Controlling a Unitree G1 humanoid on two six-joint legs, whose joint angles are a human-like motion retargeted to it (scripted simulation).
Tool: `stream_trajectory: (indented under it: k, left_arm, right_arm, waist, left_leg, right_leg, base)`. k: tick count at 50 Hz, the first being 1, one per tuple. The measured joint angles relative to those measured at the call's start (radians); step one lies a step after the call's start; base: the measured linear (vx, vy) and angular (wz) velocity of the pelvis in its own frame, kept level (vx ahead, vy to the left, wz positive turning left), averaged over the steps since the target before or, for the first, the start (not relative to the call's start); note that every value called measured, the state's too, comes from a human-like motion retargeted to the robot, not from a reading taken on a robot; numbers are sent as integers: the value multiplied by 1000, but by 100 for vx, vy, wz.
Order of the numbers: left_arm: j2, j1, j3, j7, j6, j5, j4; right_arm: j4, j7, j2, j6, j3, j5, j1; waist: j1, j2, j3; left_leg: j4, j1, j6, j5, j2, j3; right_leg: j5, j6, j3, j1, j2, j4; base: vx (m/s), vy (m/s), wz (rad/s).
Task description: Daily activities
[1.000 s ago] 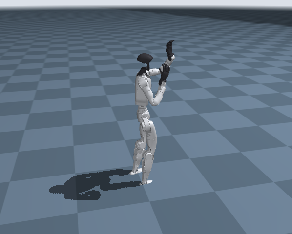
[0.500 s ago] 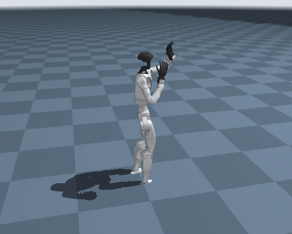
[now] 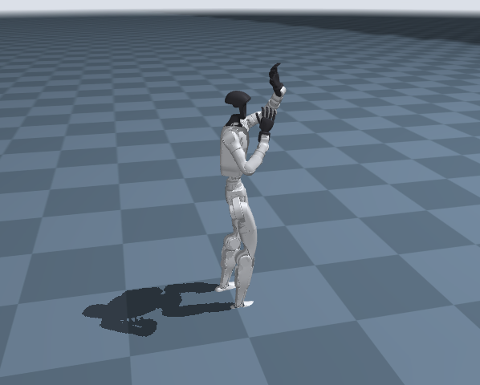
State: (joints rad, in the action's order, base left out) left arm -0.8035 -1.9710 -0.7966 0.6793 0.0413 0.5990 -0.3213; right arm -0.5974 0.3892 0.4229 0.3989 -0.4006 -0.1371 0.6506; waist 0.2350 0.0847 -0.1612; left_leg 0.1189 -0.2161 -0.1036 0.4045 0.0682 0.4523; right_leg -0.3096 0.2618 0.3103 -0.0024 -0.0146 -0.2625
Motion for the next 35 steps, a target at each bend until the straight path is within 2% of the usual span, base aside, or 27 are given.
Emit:
stream_trajectory:
  k: [3, 6, 10, 12, 15, 19, 23, 30, 35]
  left_arm:
    - [-7, 41, 46, 17, -43, -6, 99]
    - [-16, 153, 118, 14, -110, -9, 250]
    - [-2, 463, 276, -46, -206, -26, 484]
    - [43, 700, 378, -115, -250, -64, 597]
    - [115, 930, 410, -182, -282, -137, 606]
    - [242, 1213, 419, -322, -271, -248, 550]
    - [313, 1388, 424, -411, -234, -310, 476]
    - [346, 1564, 529, -393, -201, -362, 432]
    - [394, 1621, 585, -368, -203, -398, 436]
  right_arm:
    - [-5, 17, -21, -4, 16, 37, 32]
    - [-14, 68, -37, -6, 65, 93, 53]
    - [-8, 178, -17, -27, 174, 200, 3]
    - [5, 241, 1, -51, 221, 268, -57]
    - [47, 288, -4, -94, 281, 335, -98]
    - [121, 296, 2, -165, 302, 407, -136]
    - [151, 280, 20, -211, 304, 450, -127]
    - [125, 335, 44, -249, 338, 526, -95]
    - [117, 317, -4, -235, 304, 487, -120]
  waist:
    - [-16, 8, -4]
    - [-35, 17, -8]
    - [-62, 21, -10]
    - [-83, 0, -3]
    - [-102, 7, -31]
    - [-126, -1, -59]
    - [-147, -10, -82]
    - [-199, -34, -118]
    - [-249, -68, -142]
  left_leg:
    - [-16, 9, -8, -9, 8, -5]
    - [-29, 20, -16, -21, 17, 3]
    - [-41, 34, -19, -37, 20, 4]
    - [-42, 39, -23, -36, 9, -9]
    - [-32, 41, -17, -43, -3, -14]
    - [-1, 48, -15, -37, -27, -26]
    - [59, 66, -11, -28, -56, -34]
    - [255, 153, 1, 13, -128, -85]
    - [418, 241, 42, 67, -155, -276]
  right_leg:
    - [-9, 0, -27, -38, -7, -50]
    - [-12, -2, -101, -74, -51, -100]
    - [-10, -28, -193, -94, -97, -122]
    - [6, -37, -216, -72, -93, -77]
    - [13, -45, -226, -58, -88, -55]
    - [29, -53, -243, -24, -75, 0]
    - [40, -63, -258, 1, -63, 32]
    - [79, -72, -305, 46, -29, 107]
    - [120, -84, -297, 67, 34, 159]
  base:
    - [-8, 2, -6]
    - [-9, 2, -19]
    - [-6, -5, -8]
    - [-2, -9, 1]
    - [-2, -13, -4]
    - [1, -14, -3]
    - [0, -15, 0]
    - [-2, -13, 7]
    - [-5, -9, -32]
